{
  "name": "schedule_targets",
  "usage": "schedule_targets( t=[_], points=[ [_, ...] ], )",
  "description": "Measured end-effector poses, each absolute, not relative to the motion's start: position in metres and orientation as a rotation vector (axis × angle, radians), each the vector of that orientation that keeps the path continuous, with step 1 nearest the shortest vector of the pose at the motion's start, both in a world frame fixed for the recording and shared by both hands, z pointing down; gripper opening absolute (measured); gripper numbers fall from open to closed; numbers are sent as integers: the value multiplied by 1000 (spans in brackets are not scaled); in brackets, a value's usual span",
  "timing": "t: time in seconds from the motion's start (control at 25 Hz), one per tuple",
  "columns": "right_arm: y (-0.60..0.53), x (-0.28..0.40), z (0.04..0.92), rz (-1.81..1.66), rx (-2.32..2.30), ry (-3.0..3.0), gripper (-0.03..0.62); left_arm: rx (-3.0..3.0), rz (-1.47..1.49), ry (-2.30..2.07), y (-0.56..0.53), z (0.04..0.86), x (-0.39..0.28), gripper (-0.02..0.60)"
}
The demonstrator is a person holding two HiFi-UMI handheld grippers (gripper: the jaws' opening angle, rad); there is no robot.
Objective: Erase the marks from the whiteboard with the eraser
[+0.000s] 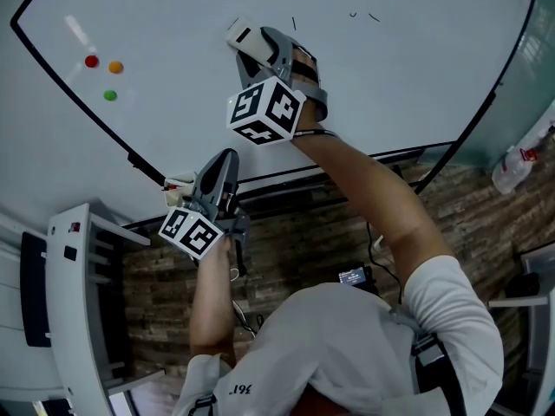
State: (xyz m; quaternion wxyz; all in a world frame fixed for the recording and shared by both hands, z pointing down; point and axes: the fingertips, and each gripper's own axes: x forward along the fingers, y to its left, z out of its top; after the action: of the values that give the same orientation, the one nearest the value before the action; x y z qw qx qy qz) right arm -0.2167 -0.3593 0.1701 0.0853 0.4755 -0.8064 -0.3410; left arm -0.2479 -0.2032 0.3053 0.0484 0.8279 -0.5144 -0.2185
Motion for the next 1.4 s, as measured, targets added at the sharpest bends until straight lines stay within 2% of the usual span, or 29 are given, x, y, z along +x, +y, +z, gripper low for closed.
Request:
schedule_targets(
  t=[1.4],
  points=[
    [-426, -38, 156, -915, 1676, -2299, 258, 2622, -559, -1378, -258, 303, -134, 14]
  ],
)
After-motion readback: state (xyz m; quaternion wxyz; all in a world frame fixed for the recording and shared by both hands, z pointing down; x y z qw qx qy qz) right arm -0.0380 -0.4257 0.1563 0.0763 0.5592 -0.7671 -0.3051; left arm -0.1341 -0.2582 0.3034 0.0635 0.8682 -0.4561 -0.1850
